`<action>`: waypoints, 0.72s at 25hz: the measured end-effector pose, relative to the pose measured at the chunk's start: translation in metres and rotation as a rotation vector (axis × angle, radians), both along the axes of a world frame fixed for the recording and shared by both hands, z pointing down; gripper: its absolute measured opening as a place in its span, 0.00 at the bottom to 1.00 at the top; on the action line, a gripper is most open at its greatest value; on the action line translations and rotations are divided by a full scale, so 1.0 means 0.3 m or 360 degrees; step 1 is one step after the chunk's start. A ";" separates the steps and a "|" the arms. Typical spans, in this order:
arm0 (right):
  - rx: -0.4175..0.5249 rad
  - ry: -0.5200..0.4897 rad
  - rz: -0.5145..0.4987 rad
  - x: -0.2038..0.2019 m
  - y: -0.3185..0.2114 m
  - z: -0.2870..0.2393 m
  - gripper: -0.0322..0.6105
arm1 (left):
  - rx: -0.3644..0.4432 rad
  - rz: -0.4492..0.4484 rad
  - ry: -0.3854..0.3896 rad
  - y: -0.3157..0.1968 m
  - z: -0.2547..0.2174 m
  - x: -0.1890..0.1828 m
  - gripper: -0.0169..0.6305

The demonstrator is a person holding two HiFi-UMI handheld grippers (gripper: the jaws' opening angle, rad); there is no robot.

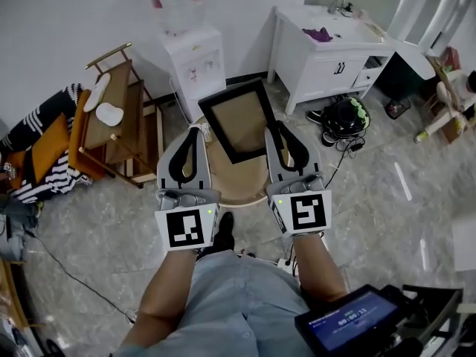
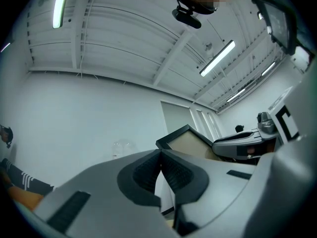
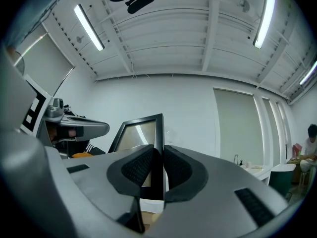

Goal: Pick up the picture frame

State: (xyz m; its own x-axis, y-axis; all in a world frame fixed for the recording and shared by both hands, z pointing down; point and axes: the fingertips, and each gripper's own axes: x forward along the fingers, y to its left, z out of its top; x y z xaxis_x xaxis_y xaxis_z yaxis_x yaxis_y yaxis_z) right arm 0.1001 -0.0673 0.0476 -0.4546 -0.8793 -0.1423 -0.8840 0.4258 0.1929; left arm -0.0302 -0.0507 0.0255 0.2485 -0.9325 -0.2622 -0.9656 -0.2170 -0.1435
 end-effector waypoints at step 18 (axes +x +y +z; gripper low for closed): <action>0.0051 -0.0012 -0.0024 -0.011 0.017 -0.023 0.18 | 0.0023 0.0018 0.0003 0.014 -0.020 0.018 0.04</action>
